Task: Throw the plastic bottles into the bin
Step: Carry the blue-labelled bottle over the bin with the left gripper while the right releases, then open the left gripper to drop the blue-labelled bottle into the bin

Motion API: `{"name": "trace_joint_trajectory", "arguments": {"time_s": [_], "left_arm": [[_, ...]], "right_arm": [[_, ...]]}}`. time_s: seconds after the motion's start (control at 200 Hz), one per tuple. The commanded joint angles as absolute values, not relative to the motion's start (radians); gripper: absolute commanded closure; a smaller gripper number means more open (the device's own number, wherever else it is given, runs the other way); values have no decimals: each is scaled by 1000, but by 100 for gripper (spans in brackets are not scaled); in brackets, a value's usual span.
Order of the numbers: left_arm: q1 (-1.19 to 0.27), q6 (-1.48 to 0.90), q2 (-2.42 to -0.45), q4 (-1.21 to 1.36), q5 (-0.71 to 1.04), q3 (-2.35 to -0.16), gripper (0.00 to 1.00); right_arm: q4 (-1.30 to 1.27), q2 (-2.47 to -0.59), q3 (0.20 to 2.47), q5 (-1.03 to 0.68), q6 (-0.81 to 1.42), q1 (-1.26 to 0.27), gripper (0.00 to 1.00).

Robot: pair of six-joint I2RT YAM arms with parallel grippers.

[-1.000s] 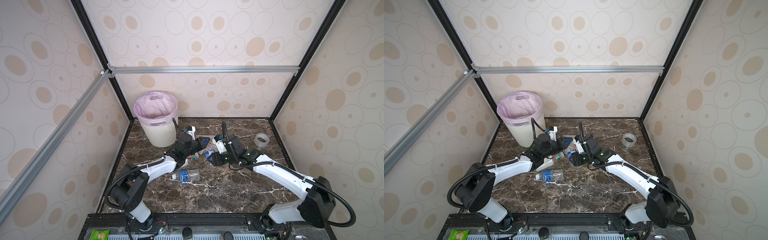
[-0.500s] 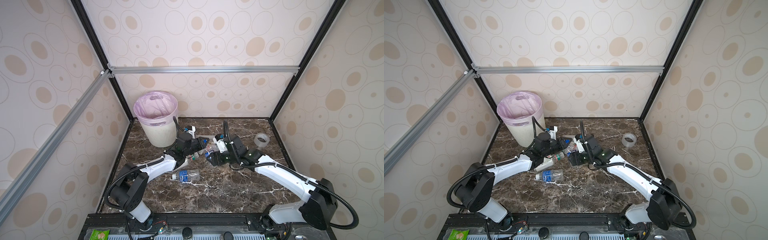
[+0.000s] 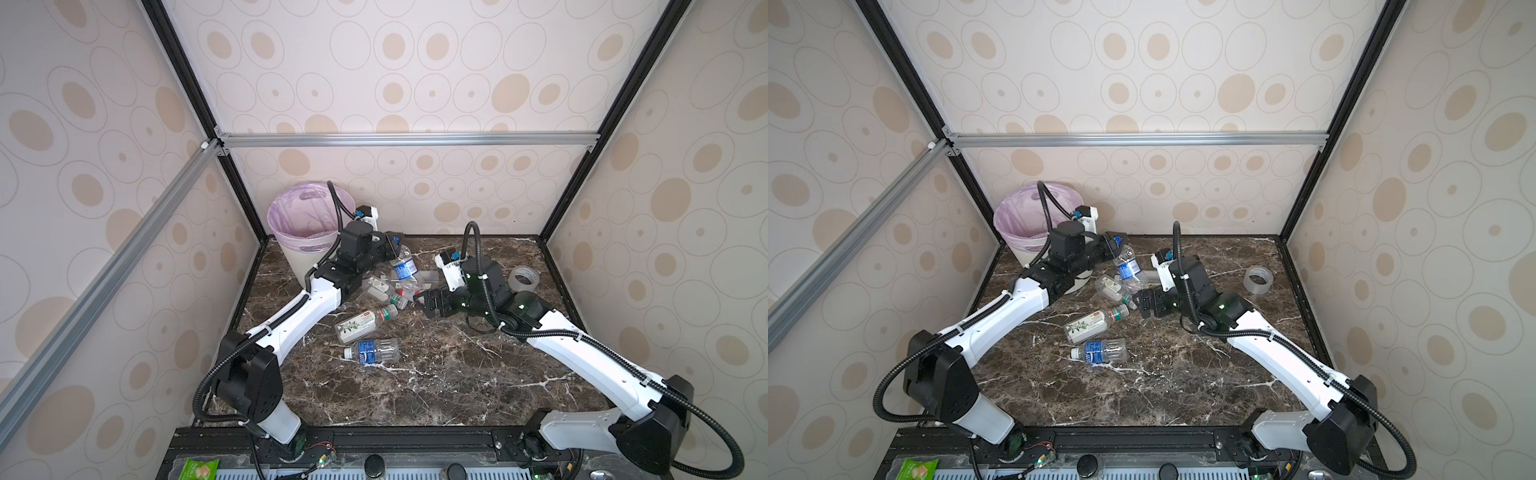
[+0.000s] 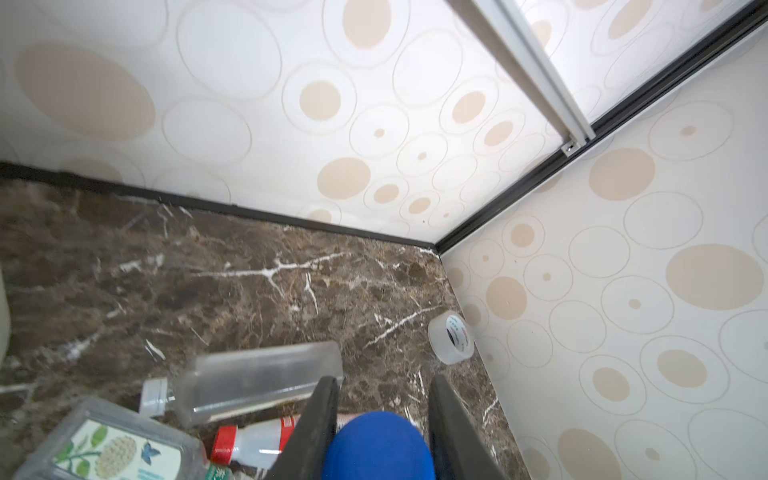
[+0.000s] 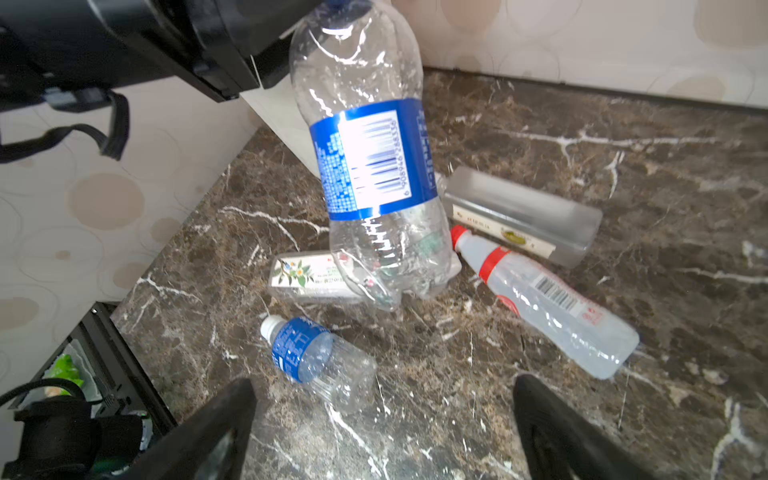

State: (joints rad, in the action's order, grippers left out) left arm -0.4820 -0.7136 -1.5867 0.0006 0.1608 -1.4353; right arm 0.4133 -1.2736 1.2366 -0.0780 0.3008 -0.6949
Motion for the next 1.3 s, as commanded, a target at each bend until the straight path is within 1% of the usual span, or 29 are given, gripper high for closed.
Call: {"name": "trace_joint_trajectory", "arguments": {"time_s": [0.0,0.335,0.55,0.665,0.8,0.88,0.995,1.045,1.105,1.14,1.17,1.19,1.245,1.27,1.295], "left_arm": [[-442,-605,-1573,-135,121,-1585,78],[-337,-408,-1623,-304,-35,-2010,78],[-294,-282,-1625,-312,-148,-2174,77],[-284,-225,-1579,-255,-218,-2164,78],[-259,-214,-1513,-137,-228,-2044,81],[-231,-232,-1517,-117,-226,-1999,81],[-150,-306,-1583,-135,-155,-1962,81],[-92,-376,-1634,-161,-105,-1956,79],[-18,-494,-1718,-237,28,-2000,79],[11,-539,-1764,-277,120,-2038,73],[18,-546,-1796,-318,160,-2081,65],[16,-541,-1808,-337,170,-2112,55],[5,-546,-1804,-339,202,-2129,25],[2,-556,-1789,-324,221,-2118,16],[0,-567,-1772,-307,237,-2104,10]], "right_arm": [[368,-1293,1332,-82,272,-703,0],[264,-1398,1562,-115,225,-711,0],[241,-1428,1634,-122,218,-715,0],[222,-1437,1628,-127,217,-715,0],[228,-1465,1640,-136,222,-714,0],[227,-1476,1641,-141,230,-715,0],[234,-1488,1644,-152,235,-714,0],[238,-1489,1644,-156,238,-715,0],[247,-1486,1642,-157,241,-715,0],[249,-1479,1635,-156,244,-715,0],[246,-1471,1627,-153,246,-714,0],[243,-1466,1618,-149,245,-715,0],[236,-1455,1601,-141,242,-714,0],[236,-1451,1598,-137,241,-715,0],[236,-1450,1596,-132,241,-714,0]]}}
